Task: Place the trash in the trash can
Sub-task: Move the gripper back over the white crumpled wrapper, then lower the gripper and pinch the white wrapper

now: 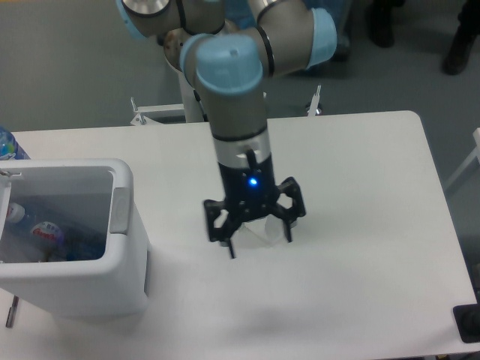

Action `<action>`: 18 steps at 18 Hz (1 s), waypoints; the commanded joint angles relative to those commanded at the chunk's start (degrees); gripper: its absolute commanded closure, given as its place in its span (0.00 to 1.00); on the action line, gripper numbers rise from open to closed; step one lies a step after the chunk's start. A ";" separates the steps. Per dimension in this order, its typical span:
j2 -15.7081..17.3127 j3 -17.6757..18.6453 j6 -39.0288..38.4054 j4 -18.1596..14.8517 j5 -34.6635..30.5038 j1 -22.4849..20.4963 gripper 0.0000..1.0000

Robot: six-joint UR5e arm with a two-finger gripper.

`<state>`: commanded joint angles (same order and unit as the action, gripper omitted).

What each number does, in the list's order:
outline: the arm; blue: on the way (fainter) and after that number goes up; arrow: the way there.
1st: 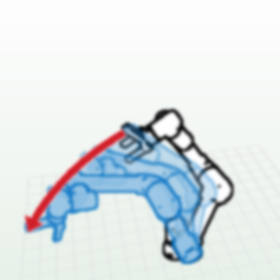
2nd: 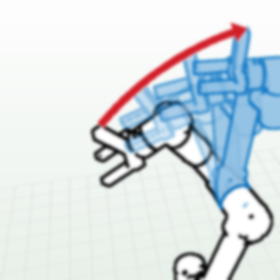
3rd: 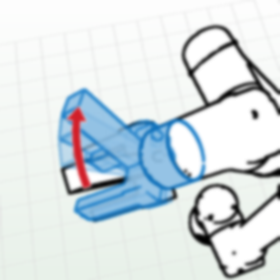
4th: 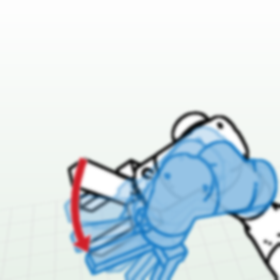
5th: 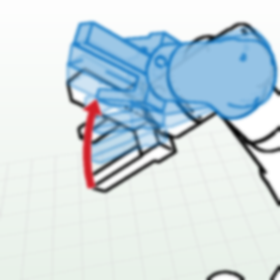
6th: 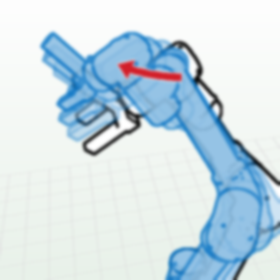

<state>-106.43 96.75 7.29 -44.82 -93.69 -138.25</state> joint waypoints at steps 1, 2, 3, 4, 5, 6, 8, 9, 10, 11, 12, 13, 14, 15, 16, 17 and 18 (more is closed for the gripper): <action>-0.17 1.41 0.79 -0.09 0.00 -0.35 0.00; -0.61 2.73 1.93 -0.09 -0.09 -0.53 0.00; -1.05 4.04 3.51 -0.09 -0.35 -0.53 0.00; -1.40 4.93 4.83 -0.09 -0.70 -0.62 0.00; -2.10 5.37 5.63 -0.17 -1.05 -0.79 0.00; -2.72 5.90 5.81 -0.35 -1.40 -0.88 0.00; -4.04 7.48 5.98 -0.35 -3.07 -0.80 0.00; -4.65 7.83 5.99 -0.44 -3.60 -0.80 0.00; -5.18 7.92 5.90 -0.44 -4.21 -0.80 0.00; -5.62 7.93 5.90 -0.44 -4.92 -0.80 0.00; -5.80 8.01 5.90 -0.53 -5.18 -0.80 0.00; -6.06 8.62 5.90 -0.53 -5.36 -0.80 0.00; -6.24 9.32 5.90 -0.53 -5.80 -0.80 0.00; -6.42 9.51 5.90 -0.53 -5.98 -0.80 0.00; -6.68 9.51 5.90 -0.53 -6.06 -0.80 0.00; -6.77 9.42 5.90 -0.61 -6.07 -0.71 0.00; -6.77 9.33 5.90 -0.96 -6.15 -0.71 0.01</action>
<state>-113.20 106.08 13.18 -45.79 -99.84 -138.96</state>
